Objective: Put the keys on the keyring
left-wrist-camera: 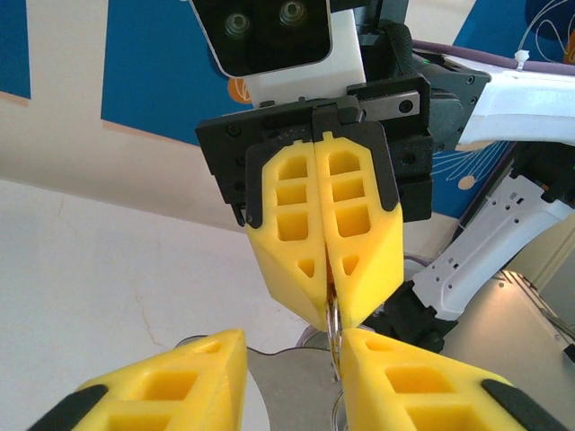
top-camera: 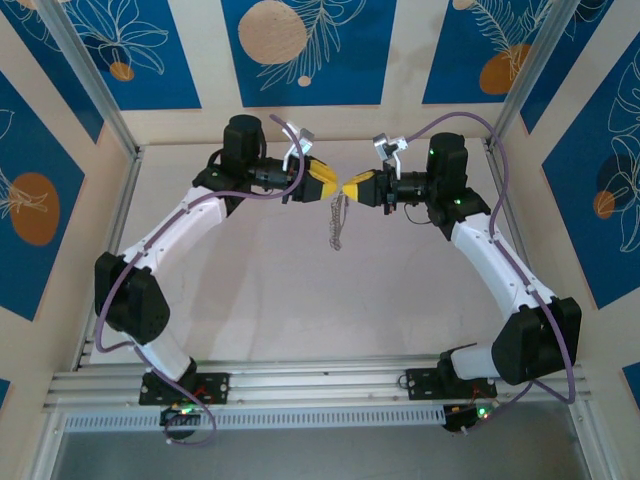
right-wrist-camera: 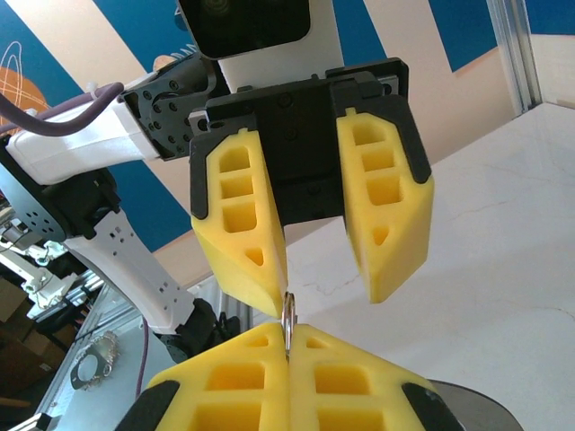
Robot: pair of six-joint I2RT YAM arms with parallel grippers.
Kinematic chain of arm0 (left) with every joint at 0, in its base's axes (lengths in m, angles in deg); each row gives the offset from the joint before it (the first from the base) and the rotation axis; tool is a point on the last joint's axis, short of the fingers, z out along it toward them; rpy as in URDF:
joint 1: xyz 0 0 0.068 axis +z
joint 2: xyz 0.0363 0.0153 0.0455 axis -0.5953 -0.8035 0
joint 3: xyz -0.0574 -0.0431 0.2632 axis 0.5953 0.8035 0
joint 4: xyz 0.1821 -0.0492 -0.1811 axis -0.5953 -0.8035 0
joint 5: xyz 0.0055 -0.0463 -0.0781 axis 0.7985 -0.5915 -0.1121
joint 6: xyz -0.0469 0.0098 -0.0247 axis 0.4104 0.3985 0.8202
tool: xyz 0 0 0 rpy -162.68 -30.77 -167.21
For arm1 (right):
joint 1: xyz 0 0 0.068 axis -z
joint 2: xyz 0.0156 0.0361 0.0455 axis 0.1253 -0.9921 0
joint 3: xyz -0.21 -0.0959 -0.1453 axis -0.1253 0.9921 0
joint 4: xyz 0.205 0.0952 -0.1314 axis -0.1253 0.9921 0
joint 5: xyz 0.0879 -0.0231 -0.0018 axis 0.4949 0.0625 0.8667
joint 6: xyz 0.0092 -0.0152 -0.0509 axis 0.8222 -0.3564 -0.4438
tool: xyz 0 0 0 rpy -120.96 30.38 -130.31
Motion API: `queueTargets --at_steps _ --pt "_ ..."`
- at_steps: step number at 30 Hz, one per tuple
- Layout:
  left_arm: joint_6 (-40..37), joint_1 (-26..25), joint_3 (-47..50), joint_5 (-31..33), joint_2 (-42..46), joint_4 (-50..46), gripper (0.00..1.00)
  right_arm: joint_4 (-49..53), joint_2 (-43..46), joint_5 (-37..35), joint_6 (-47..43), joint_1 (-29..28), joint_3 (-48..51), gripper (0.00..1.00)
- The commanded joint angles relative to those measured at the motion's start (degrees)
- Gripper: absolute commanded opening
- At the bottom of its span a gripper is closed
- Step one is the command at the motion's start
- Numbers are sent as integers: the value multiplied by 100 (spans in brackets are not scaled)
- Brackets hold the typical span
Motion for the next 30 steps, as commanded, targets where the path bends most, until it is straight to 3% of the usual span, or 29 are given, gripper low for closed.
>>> queueTargets --at_steps 1,7,13,20,22,24,30 --pt "-12 -79 -197 -186 -37 108 29 54 -4 116 -82 -47 -229 0" --pt "-29 -153 -240 -148 -43 63 24 54 17 88 -80 -67 -211 0" --pt "-172 -213 -302 -116 -71 -122 12 60 35 65 -88 -57 -191 0" --pt "-454 -283 -253 -107 -72 -491 10 54 5 6 -89 -52 -194 0" --pt "-519 -303 -203 -90 -40 -552 6 36 -1 -8 -65 -45 -182 0" --pt "-522 -302 -146 -80 -29 -538 0 -15 -9 -24 -36 -41 -171 0" --pt "-131 -324 173 -38 26 115 0 -276 64 -92 237 72 -61 0"
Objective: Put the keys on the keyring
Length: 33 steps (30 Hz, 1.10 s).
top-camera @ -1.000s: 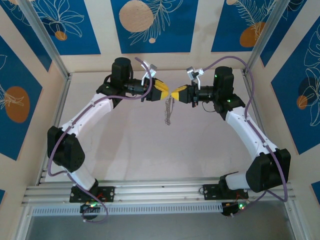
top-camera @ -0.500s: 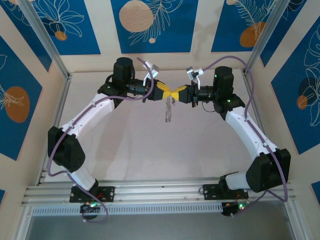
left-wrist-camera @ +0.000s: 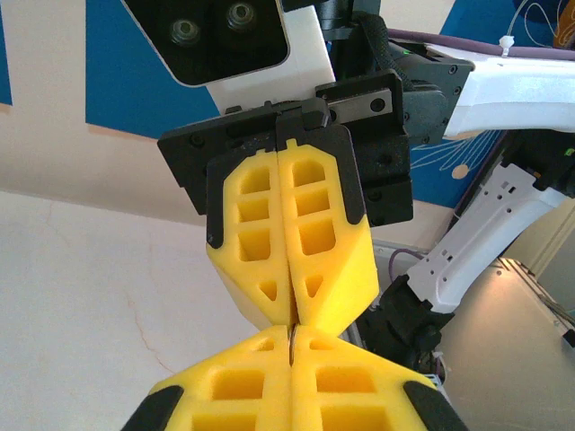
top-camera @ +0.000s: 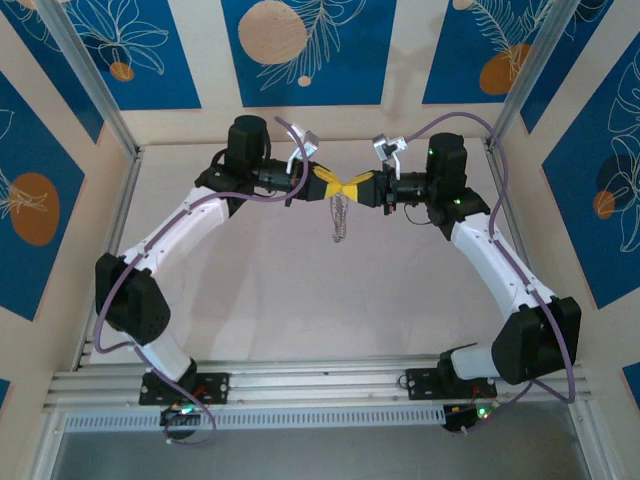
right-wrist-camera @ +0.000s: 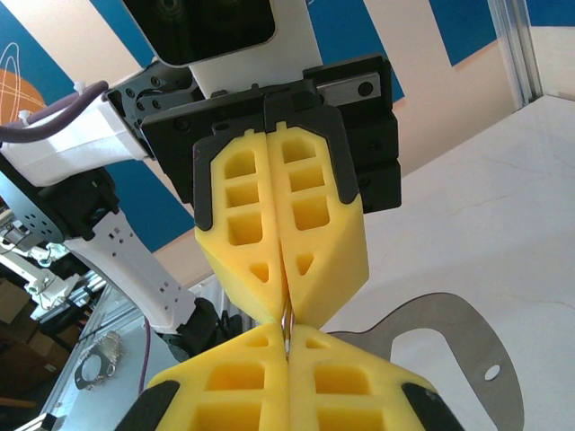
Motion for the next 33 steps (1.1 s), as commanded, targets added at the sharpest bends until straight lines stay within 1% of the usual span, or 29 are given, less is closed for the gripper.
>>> queueTargets --at_steps 1,4,5,8,14,17,20,25,28,33 --pt "357 -144 359 12 50 608 0 -461 134 -96 316 125 7 6" --pt "879 -144 773 252 158 1570 0 -861 395 -157 671 331 277 27" --pt "1040 -138 895 331 185 1853 0 -948 503 -207 756 394 390 32" --pt "1381 -140 1114 533 238 2342 0 -1065 870 -417 892 507 706 38" --pt "1670 -140 1481 866 449 2859 0 -1432 1493 -1482 1231 481 1674 41" --pt "1882 -143 1625 928 535 3190 0 -1651 1726 -2032 1287 310 2173 42" --pt "2140 -143 1708 919 556 3521 0 -1812 1883 -2423 1276 116 2494 42" --pt "2359 -142 1739 954 566 3755 0 -1845 1994 -2790 1090 -238 2648 43" --pt "2365 -157 1744 972 567 3764 0 -1750 1995 -3023 906 -446 2587 44" --pt "2388 -171 1711 937 557 3738 0 -1658 1856 -3211 693 -648 2421 47"
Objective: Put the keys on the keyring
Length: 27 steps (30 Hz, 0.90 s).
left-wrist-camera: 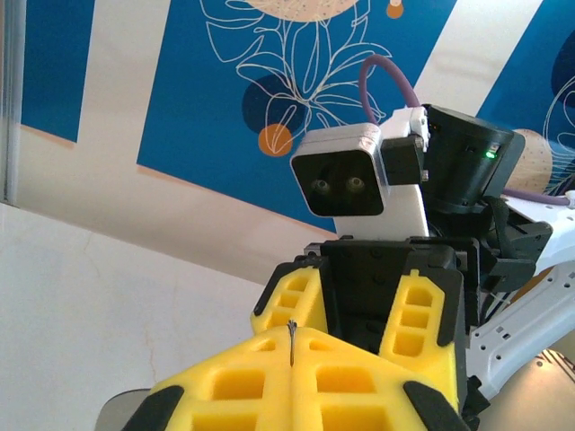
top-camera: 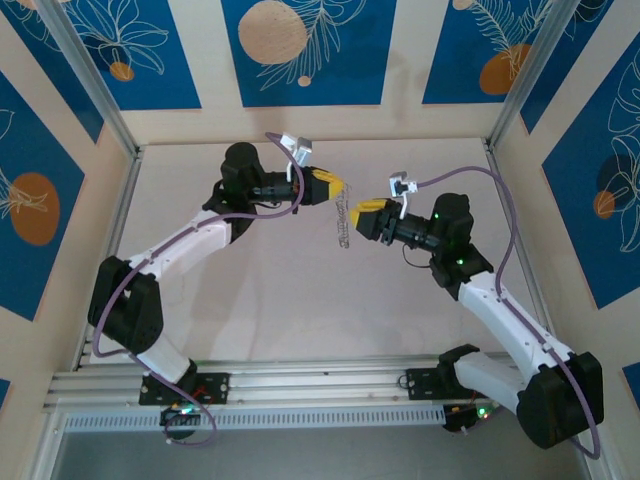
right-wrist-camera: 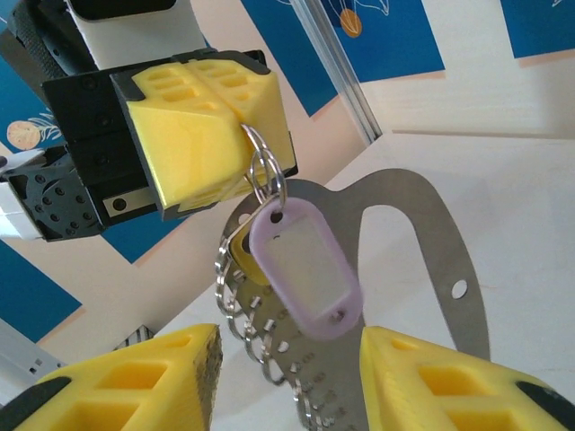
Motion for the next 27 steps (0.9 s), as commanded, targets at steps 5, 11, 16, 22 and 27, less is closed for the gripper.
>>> queueTargets --at_steps 5,11,16,22,27 --pt "40 -79 -29 -38 171 194 0 -45 -217 -463 -343 -172 -365 48" --pt "13 -120 -54 -77 157 139 0 -65 -387 -482 -400 -166 -541 48" --pt "-5 -162 -90 -113 118 107 0 -56 -519 -489 -452 -168 -648 47" --pt "-88 -170 -81 -56 165 12 0 -62 -373 -194 -480 -63 -486 46" --pt "-140 -172 -64 -66 205 -49 0 -324 185 260 -125 372 -90 48"
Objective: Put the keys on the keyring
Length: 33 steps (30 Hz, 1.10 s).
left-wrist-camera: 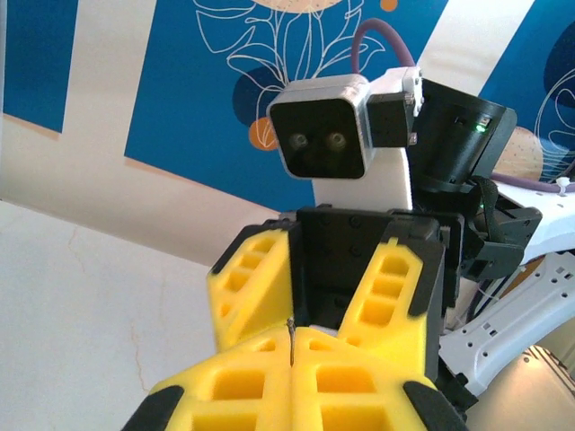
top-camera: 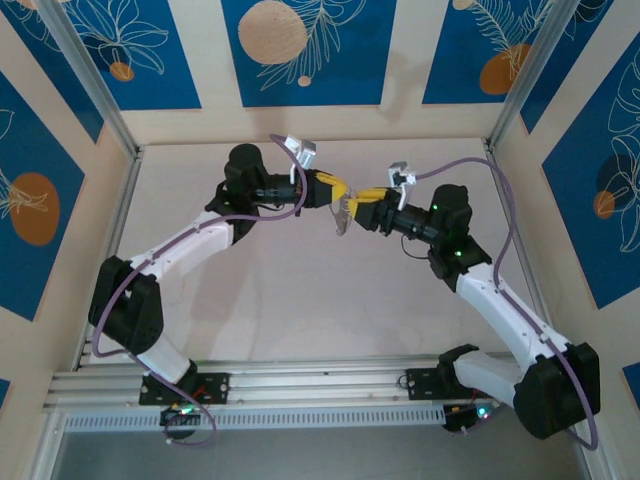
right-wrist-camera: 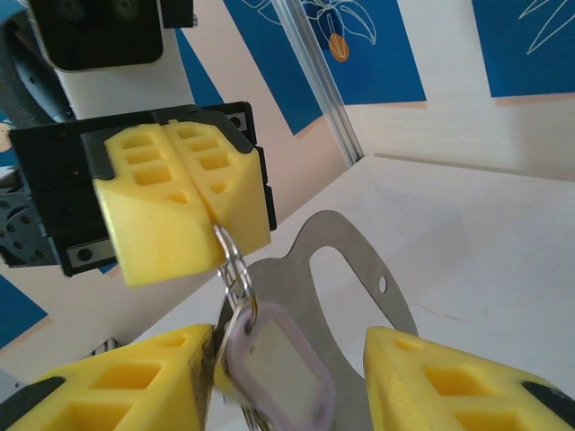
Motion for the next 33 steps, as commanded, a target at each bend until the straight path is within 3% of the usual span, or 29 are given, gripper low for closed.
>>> queueTargets --at_steps 1,6,14,26,33 --pt "-147 -49 -65 -88 211 59 0 -277 485 355 224 299 242 49" --pt "-100 -50 -55 -224 238 145 0 -221 724 554 383 534 307 50" --pt "340 -54 -3 -449 210 714 0 -646 292 1508 785 555 58 49" --pt "667 -49 75 -587 214 1119 0 -1136 -95 1838 976 423 3 55" --pt "789 -66 69 -628 170 1255 0 -983 -202 1590 786 242 -88 59"
